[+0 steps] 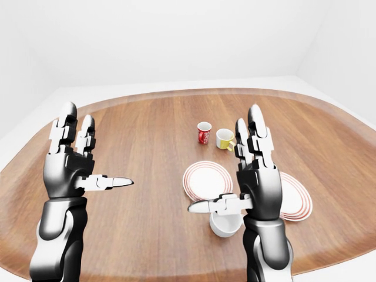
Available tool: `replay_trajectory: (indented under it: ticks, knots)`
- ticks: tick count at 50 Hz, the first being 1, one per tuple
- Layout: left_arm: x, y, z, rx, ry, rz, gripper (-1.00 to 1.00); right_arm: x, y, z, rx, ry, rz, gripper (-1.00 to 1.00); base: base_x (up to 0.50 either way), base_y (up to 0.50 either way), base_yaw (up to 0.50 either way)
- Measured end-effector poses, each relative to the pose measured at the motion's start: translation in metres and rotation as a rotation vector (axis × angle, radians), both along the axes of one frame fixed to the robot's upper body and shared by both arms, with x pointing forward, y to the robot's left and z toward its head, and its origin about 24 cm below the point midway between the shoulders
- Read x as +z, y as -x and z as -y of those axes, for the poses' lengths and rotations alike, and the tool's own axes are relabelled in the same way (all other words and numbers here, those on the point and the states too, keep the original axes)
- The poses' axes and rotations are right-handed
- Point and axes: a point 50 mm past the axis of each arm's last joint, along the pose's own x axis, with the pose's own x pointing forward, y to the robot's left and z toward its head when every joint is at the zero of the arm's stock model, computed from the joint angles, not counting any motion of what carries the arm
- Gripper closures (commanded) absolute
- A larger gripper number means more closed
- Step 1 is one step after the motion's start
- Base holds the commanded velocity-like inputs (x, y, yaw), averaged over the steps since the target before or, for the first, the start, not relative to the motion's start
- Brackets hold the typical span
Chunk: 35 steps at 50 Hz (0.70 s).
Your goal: Put the white mug on the left plate.
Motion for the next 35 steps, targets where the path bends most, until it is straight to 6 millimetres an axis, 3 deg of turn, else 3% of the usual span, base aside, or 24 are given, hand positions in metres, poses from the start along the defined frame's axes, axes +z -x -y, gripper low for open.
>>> replay_trajectory:
  ticks: [15, 35]
  knots:
    - [0.001, 0.000, 0.000, 0.001, -0.002, 0.002, -0.99, -0.008, 0.016, 0.000, 0.003, 0.089, -0.057, -1.00, 0.00, 0.00, 0.00]
    - [0.000, 0.000, 0.000, 0.001, -0.003, 0.002, -0.99, -0.046, 0.023, -0.011, 0.045, 0.334, -0.278, -1.00, 0.00, 0.00, 0.00]
